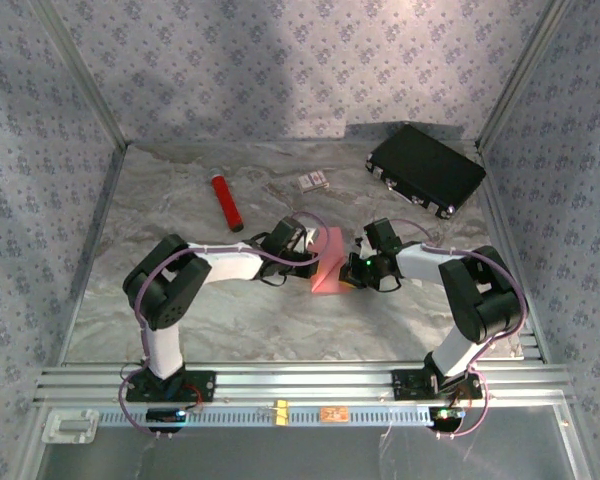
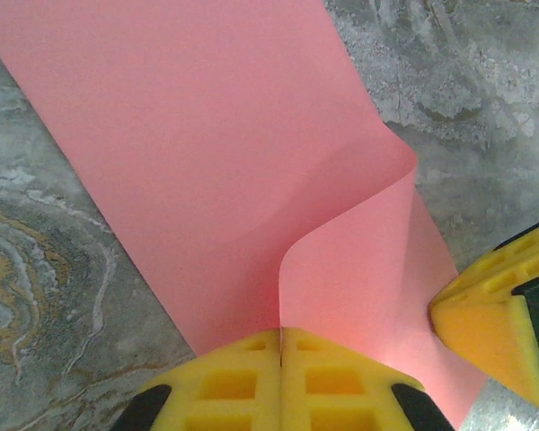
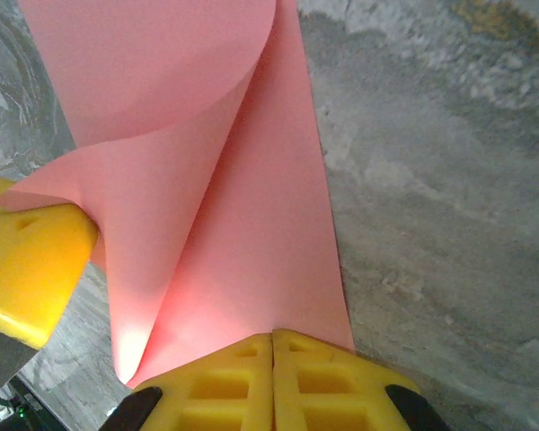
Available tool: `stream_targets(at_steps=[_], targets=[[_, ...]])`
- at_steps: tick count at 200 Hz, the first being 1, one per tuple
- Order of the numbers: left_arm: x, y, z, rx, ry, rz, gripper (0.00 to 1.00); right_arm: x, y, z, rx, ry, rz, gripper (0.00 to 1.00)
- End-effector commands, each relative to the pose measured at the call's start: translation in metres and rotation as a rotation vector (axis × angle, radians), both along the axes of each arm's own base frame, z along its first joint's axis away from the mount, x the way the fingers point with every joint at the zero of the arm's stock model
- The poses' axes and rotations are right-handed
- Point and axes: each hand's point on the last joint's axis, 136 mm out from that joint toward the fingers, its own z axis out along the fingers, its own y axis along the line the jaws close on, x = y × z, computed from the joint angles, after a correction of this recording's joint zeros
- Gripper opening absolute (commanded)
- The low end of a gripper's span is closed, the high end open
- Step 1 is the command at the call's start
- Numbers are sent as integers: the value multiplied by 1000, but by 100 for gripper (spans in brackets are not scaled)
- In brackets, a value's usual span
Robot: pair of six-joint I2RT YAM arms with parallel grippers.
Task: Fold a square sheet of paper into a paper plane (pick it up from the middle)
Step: Fold the triangle a second time at the center of the table.
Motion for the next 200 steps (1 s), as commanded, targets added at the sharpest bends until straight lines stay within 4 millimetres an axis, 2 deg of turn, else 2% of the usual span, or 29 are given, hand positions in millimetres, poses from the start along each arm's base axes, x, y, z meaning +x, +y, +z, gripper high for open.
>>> stream_targets(at_steps=[1,69,200], targets=[[3,-2,-1,2,11,-8,2,-14,-17,-15,-86,59,-8,8],[1,4,1,9,7,10,2,-13,-17,-14,-88,55,-8,8],[0,3,-4,7,28,21,2,-11,-17,-13,-84,54,-10,8]])
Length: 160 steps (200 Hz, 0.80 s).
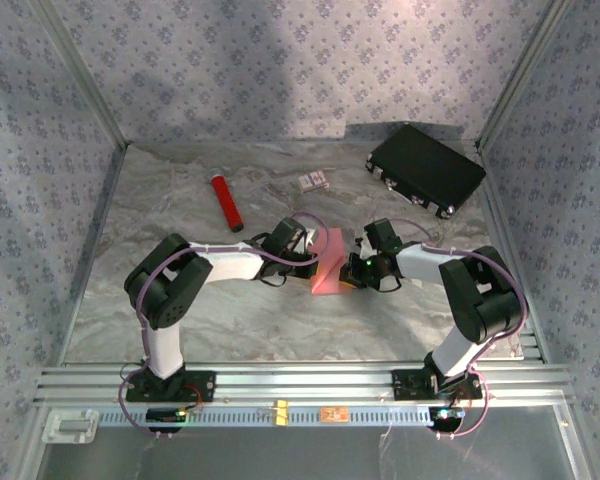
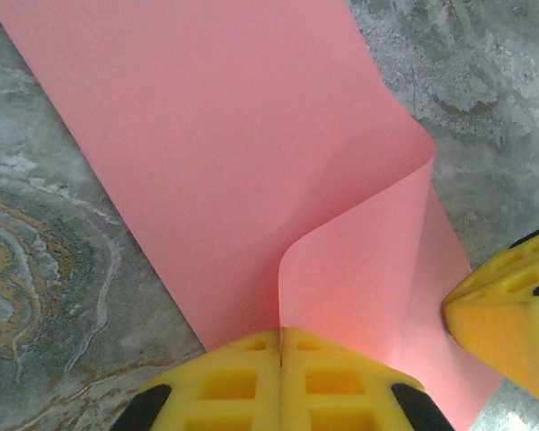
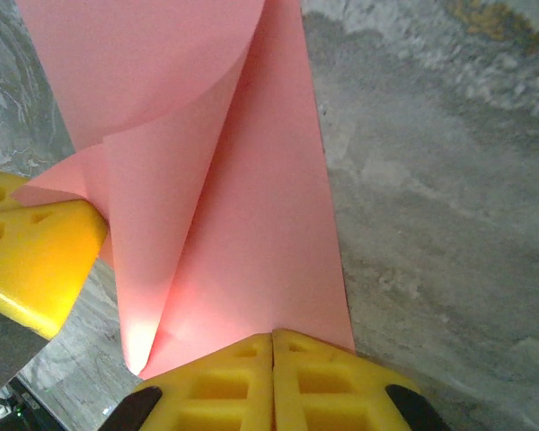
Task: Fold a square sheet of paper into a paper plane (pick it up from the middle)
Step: Fold the triangle a second time at the center of the table.
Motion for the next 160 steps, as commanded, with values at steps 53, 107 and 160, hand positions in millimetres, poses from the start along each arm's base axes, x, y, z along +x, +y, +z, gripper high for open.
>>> stream_targets(at_steps=[53,107,160], targets=[[0,3,-4,8,29,21,2,-10,-16,-13,-81,54,-17,8],[-1,3,-5,12,39,14,1,-9,-16,-13,-80,52,-17,8],[0,-2,-4,-7,35,4,1,-10,-16,-14,-77,54,-20,8]])
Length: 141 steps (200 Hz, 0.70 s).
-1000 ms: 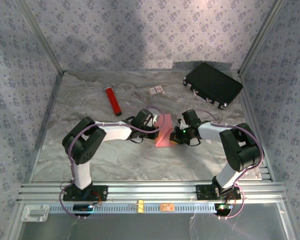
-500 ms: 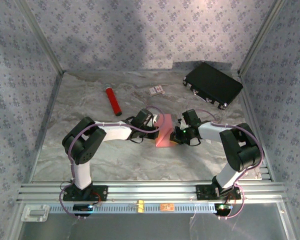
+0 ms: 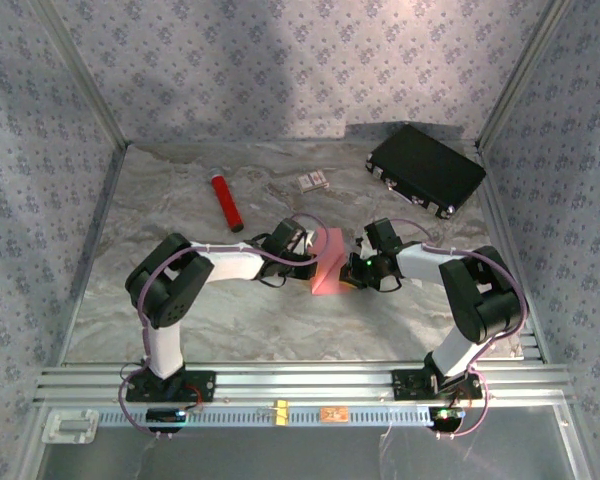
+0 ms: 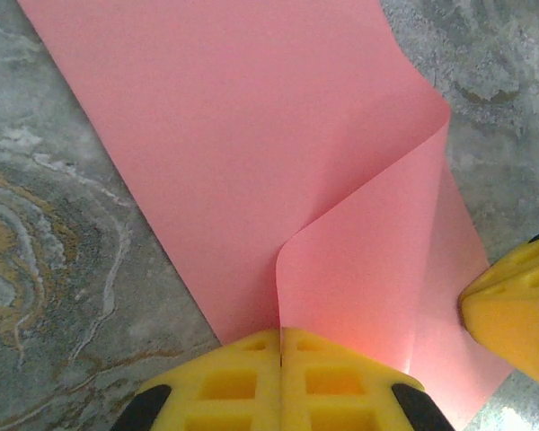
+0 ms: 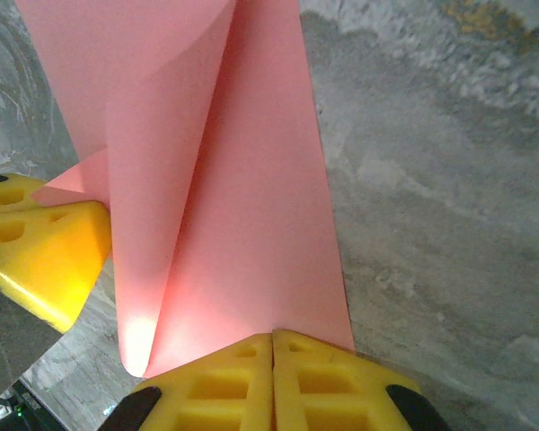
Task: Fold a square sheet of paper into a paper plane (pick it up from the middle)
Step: Fold the triangle a second time at the center of the table.
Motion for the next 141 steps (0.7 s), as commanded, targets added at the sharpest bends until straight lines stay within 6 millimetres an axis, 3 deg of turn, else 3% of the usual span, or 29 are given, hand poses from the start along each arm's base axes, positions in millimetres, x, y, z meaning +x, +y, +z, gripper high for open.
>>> stream_targets(at_steps=[1,54,141], targets=[[3,-4,2,-17,7,-5,1,-10,-15,-14,-76,52,-17,8],[10,-5,20,-38,-48,2,1,-11,-16,-15,-79,54,-18,8],[7,-7,18,-54,-38,-5,1,-11,-17,-16,-81,57,-21,8]])
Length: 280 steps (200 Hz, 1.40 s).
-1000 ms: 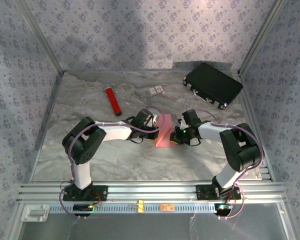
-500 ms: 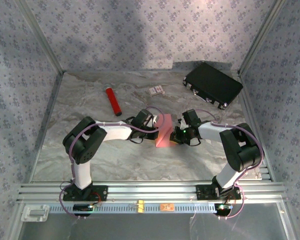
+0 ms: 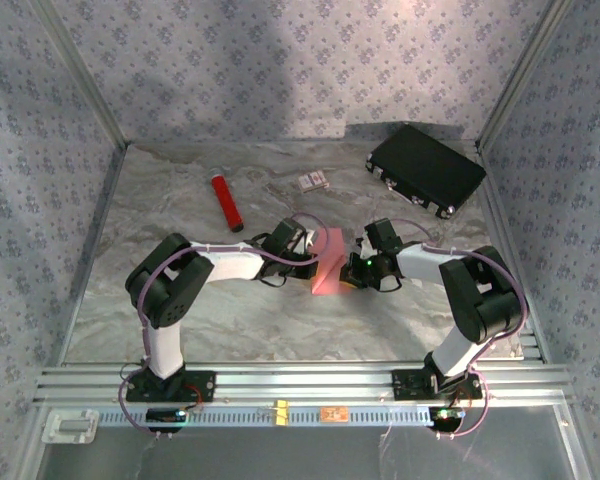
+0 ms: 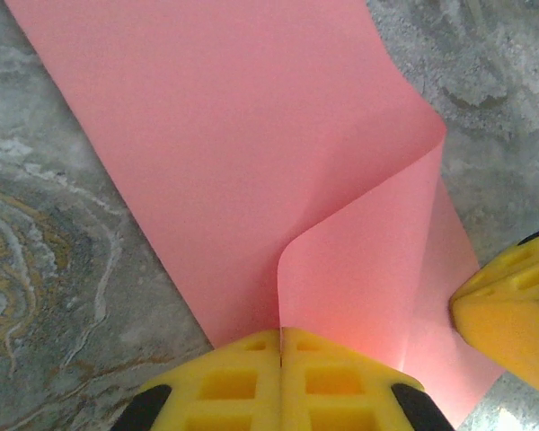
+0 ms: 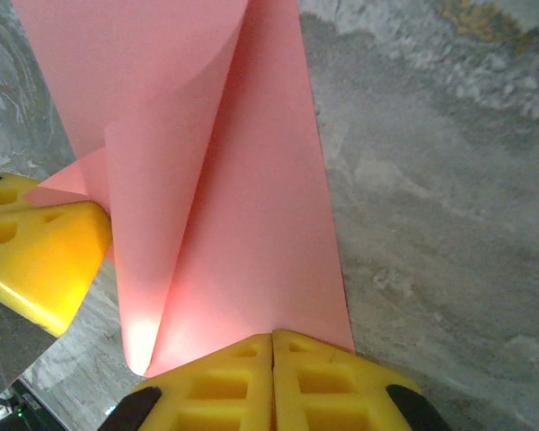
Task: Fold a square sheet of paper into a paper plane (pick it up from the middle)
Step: Fold the triangle a second time at the center of the table.
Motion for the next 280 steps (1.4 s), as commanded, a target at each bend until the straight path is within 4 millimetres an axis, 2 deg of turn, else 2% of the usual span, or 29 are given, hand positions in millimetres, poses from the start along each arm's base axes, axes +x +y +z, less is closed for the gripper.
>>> stream_targets(at_steps=[1,82,193,215,244,263,280], targets=[[6,-5,16,-40,-30,-2,1,-11,-17,-15,-81,56,-20,8],[2,2,-3,12,7,6,1,-10,-17,-14,-82,51,-20,9],[-5,5,-18,24,47,3,1,-6,-13,-7,-60,32,-17,11],[-4,7,-17,28,42,11,0,1,-10,3,-40,-2,-22,12],[-5,6,-14,17,42,12,0,18,-4,27,25,-79,-60,10],[-4,6,-14,16,40,16,0,31,11,45,128,-129,-74,5],[-4,6,-14,17,40,15,0,37,24,54,188,-143,-73,3]])
